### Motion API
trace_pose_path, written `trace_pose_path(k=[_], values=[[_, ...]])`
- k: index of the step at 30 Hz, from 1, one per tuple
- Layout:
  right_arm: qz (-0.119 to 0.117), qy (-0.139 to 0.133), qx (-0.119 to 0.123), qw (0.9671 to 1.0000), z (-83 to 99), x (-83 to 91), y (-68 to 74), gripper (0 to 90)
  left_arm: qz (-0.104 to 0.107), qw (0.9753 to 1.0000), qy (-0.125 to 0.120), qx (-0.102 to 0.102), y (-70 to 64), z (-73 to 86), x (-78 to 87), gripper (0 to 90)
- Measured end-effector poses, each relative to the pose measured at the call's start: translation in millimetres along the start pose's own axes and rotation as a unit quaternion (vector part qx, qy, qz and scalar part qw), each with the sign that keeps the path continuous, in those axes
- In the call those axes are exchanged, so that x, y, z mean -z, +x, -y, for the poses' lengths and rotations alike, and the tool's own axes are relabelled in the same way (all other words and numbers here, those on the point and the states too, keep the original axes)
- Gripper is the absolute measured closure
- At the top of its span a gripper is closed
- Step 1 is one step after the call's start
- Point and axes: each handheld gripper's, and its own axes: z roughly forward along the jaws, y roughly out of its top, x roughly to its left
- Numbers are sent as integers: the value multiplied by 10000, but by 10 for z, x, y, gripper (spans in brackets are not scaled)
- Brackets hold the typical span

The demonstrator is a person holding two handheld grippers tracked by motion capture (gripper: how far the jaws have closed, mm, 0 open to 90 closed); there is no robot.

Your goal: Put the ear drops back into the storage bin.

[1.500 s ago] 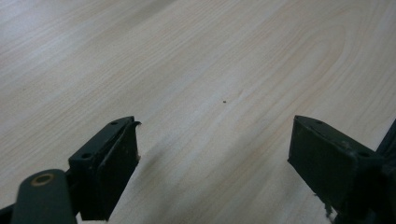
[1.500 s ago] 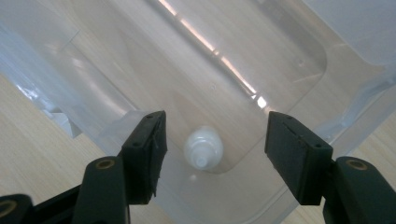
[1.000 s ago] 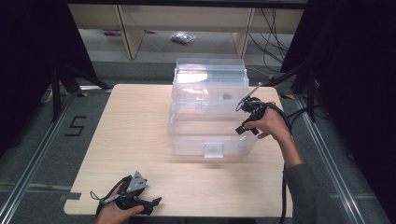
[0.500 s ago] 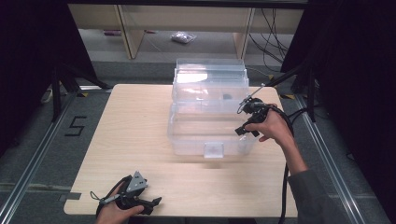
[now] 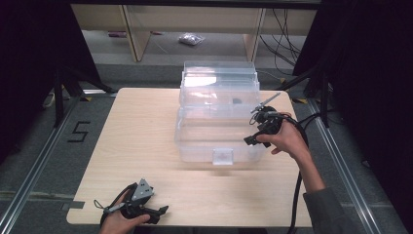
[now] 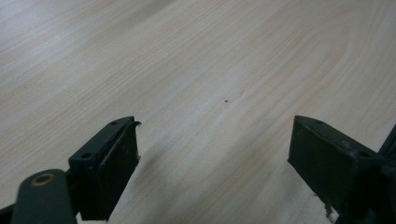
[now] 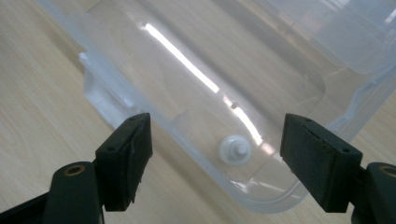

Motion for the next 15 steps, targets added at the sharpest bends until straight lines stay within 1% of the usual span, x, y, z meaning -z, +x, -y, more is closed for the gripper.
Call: trace_pose_path(k=[2, 3, 4, 5, 6, 7, 8, 9, 10, 11, 12, 13, 14, 15], values=[[-33, -27, 31, 10000, 28, 6, 36, 260, -5, 10000, 29, -14, 3, -1, 1, 153], [-66, -12, 64, 10000, 40, 6, 40, 259, -37, 10000, -1, -8, 1, -2, -2, 153], [-100, -11, 79, 9999, 56, 7, 50, 259, -26, 10000, -4, -4, 1, -5, 3, 153], [-112, -28, 56, 9999, 73, 10, 63, 259, -36, 10000, 3, -68, 3, -5, 12, 153], [-73, -39, 16, 10000, 88, 8, 73, 259, -24, 10000, 7, -26, 2, -3, 7, 153], [-55, -23, 3, 10000, 101, 10, 84, 259, -22, 10000, 10, -62, 7, 0, 7, 153], [-91, -68, 72, 9999, 120, 9, 93, 259, -37, 10000, 0, -53, 9, -3, 8, 153], [-122, -95, 59, 9999, 141, 18, 108, 259, 4, 10000, 9, -66, 8, -6, 15, 153], [-87, -132, 76, 9998, 157, 21, 110, 259, -1, 10000, 21, -81, 10, -6, 16, 153], [-93, -150, 35, 9998, 173, 30, 120, 259, -30, 10000, -8, -30, 4, -2, 7, 153], [-108, -222, 107, 9996, 183, 24, 121, 259, -29, 10000, 9, -58, 10, 0, 3, 152], [-150, -193, 29, 9997, 203, 30, 135, 259, -2, 10000, -5, -35, 7, 0, 3, 153], [-117, -181, -12, 9998, 212, 32, 143, 259, -17, 10000, 18, -77, 14, -4, 8, 153], [-110, -196, -1, 9997, 227, 32, 149, 259, -37, 10000, -14, -40, 9, -5, 5, 153]])
